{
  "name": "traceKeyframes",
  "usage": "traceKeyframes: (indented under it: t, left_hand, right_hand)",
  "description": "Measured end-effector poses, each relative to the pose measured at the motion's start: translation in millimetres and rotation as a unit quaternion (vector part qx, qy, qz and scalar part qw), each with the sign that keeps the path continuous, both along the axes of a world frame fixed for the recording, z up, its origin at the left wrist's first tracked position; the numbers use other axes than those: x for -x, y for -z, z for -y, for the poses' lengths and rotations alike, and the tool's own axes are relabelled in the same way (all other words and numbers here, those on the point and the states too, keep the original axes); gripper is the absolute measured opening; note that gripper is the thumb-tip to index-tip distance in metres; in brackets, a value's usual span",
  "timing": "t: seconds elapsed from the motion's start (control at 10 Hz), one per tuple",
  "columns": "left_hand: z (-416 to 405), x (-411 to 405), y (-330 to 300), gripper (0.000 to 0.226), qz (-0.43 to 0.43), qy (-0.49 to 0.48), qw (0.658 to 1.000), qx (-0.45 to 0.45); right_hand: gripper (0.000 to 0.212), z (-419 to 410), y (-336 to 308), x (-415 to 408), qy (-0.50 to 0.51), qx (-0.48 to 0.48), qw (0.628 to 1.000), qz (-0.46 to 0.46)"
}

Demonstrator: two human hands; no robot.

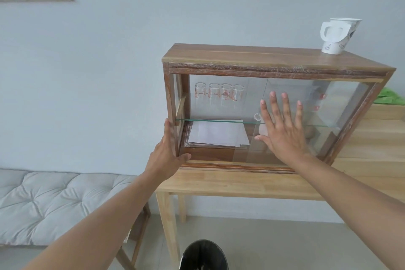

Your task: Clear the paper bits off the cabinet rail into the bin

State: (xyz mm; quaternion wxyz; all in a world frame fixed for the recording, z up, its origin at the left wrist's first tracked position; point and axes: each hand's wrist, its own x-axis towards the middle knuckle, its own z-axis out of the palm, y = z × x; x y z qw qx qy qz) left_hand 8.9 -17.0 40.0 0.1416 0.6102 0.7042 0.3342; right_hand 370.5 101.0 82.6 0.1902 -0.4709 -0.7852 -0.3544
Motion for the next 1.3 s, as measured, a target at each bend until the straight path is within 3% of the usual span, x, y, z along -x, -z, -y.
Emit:
traceKeyframes:
  t: [0.5,0.8,1.1,1.2,1.3]
  left_hand:
    - [2.2,5.2,0.2,0.140,-0.020,0.003,1.000,-0.005]
    - [-0.6,5.3,0.9,0.141,-0.040,-0.007,0.999,-0.005]
    - [7.8,4.2,-17.7,0.132,-0.074,-0.008,0.996,0.056]
    - [11.9,5.3,-32.2,0.125,-0.105,-0.006,0.989,0.105]
    - [15.6,-1.4,-56.3,0.113,-0.161,-0.019,0.977,0.137]
  right_hand:
    - [0.137,14.7,-4.6,160.1,-0.059,-0.004,0.998,0.013]
    - [0.136,13.7,-3.9,189.2,-0.067,0.005,0.998,0.010]
    - [0.142,24.9,-11.2,208.5,-0.033,0.010,0.999,0.032]
    - [0.137,31.1,-13.2,207.5,-0.039,0.011,0.999,0.019]
    - [0.119,37.3,-20.0,195.7,-0.066,-0.005,0.997,0.028]
